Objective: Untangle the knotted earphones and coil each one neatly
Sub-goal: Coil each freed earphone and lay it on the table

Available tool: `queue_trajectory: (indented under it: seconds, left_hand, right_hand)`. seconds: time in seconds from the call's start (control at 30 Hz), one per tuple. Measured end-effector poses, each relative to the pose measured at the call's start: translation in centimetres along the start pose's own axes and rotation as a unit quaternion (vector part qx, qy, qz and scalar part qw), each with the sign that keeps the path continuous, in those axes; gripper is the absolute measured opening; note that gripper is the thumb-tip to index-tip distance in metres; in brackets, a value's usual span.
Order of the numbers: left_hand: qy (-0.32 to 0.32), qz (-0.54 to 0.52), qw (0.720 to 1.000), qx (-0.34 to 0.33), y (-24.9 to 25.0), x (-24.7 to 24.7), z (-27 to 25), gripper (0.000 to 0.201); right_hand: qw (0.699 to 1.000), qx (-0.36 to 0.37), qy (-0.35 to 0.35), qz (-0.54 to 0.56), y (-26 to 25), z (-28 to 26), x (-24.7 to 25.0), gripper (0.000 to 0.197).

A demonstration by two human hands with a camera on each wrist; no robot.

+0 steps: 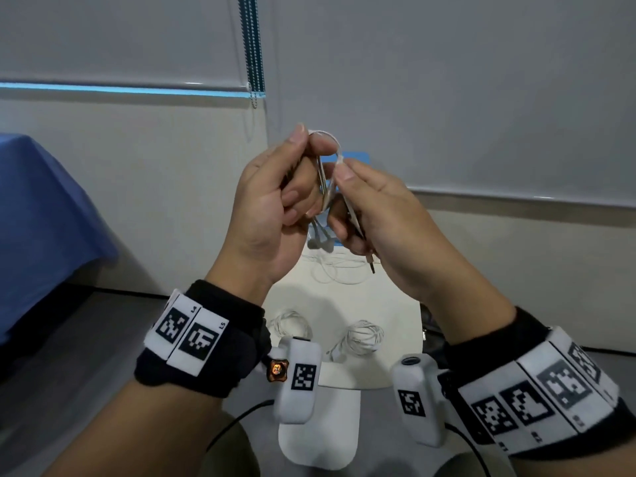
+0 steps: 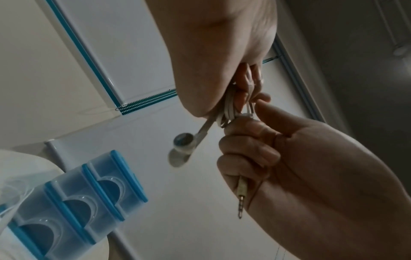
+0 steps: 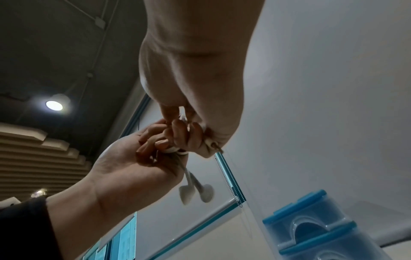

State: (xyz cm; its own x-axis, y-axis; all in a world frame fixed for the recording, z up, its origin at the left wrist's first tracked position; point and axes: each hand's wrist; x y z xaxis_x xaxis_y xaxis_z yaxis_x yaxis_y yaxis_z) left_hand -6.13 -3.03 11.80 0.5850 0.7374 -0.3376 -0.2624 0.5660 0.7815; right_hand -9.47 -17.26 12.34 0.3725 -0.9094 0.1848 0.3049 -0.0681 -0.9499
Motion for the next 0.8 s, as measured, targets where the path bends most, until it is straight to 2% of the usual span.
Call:
queue_trajectory:
  seconds: [0.1, 0.27, 0.4, 0.53, 0.67, 0.77, 0.8]
  left_hand:
    - [-0.023, 0.02, 1.0, -0.004, -0.3, -0.3, 0.3, 0.04]
    - [-0.049, 0.028, 0.998, 0.015, -0.2, 0.0, 0.4, 0.042]
    - [-0.044, 0.063, 0.997, 0.021, -0.4, 0.2, 0.3, 0.039]
    - [-0.005, 0.074, 0.997, 0.019, -0.8, -0.7, 0.4, 0.039]
    - [0.033, 0.109, 0.993, 0.032, -1.0, -1.3, 0.5, 0.031]
    - [0.055, 0.119, 0.99, 0.058, -0.8, -1.0, 0.6, 0.007]
    - [0.053, 0.134, 0.988, 0.062, -0.6, -0.8, 0.7, 0.006]
  right_hand:
    - [0.999, 0.031, 0.013, -0.042, -0.3, 0.3, 0.1, 0.031]
    - [0.972, 0.061, 0.059, -0.219, 0.4, 1.2, 0.4, 0.037]
    - [0.944, 0.066, 0.091, -0.31, 1.0, 1.1, 0.9, 0.032]
    - [0.907, 0.055, 0.126, -0.398, 0.8, 1.1, 1.4, 0.025]
    - [0.889, 0.044, 0.149, -0.43, 0.3, 1.1, 1.8, 0.024]
    - [0.862, 0.007, 0.137, -0.487, -0.2, 0.6, 2.1, 0.022]
    - [0.852, -0.009, 0.128, -0.508, -0.4, 0.4, 2.3, 0.021]
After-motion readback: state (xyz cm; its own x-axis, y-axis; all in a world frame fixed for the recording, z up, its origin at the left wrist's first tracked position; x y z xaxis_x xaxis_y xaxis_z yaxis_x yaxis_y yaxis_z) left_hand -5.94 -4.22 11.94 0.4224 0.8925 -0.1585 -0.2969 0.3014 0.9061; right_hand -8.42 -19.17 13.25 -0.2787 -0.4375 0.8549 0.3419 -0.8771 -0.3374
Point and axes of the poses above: each hand's wrist, its own z-axis towards the middle knuckle, its own x-axis out of the back of the hand, y = z × x, and after that the axes turned 12 degrees about -y, right-handed
